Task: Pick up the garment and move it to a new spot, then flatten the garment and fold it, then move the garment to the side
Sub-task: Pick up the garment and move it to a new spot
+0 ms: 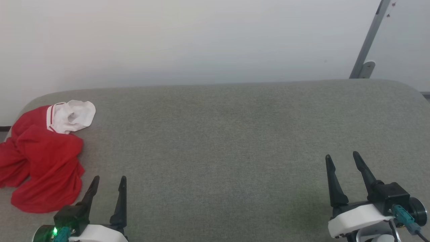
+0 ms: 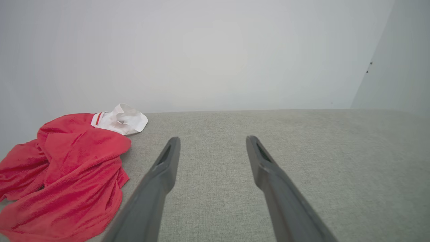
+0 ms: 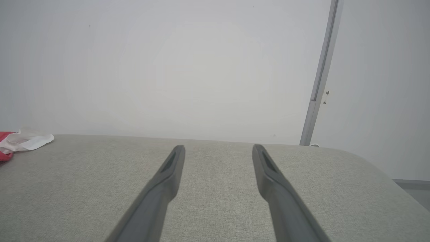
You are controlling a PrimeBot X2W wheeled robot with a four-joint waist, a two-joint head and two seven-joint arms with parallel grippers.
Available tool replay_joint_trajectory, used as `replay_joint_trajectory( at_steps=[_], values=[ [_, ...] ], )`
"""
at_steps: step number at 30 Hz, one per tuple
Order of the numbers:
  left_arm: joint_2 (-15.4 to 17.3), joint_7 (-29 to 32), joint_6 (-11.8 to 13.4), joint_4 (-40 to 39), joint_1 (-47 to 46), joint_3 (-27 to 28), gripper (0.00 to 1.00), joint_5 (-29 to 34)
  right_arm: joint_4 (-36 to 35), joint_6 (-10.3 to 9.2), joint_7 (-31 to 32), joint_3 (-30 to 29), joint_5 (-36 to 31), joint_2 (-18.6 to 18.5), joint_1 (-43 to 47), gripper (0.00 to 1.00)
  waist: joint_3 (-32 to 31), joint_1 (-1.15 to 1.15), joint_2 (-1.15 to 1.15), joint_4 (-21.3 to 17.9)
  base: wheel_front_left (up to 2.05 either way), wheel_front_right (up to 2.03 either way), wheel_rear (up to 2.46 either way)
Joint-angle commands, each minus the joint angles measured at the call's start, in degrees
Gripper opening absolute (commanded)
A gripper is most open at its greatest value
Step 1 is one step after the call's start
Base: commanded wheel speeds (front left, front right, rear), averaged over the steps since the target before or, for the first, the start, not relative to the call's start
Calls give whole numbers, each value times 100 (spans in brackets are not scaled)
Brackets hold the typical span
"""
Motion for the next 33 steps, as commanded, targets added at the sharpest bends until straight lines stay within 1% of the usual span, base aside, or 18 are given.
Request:
replay_joint_trajectory(
  at_steps=[1, 8, 13, 26, 33],
  values=[
    [1, -40, 4, 10, 11, 15, 100, -27, -19, -4, -29, 3, -25, 4, 38, 100, -12, 0, 0, 47, 0, 0, 0],
    [-1, -40, 4, 44, 28, 23, 100, -20, 18, -4, -29, 96, -35, 5, 62, 100, -59, 0, 0, 218, 0, 0, 0],
    [-23, -40, 4, 71, 39, 68, 100, 26, 46, -4, -29, 191, -1, 4, 59, 100, -106, 0, 0, 433, 0, 0, 0],
    [-39, -39, 4, 222, 13, 284, 100, 112, 156, -4, -29, 598, 45, 4, -38, 100, -225, 0, 0, 1283, 0, 0, 0],
    [38, -39, 4, 390, -120, 337, 100, 7, 208, -4, -29, 838, 104, 2, -111, 100, -246, 0, 0, 1670, 0, 0, 0]
  ],
)
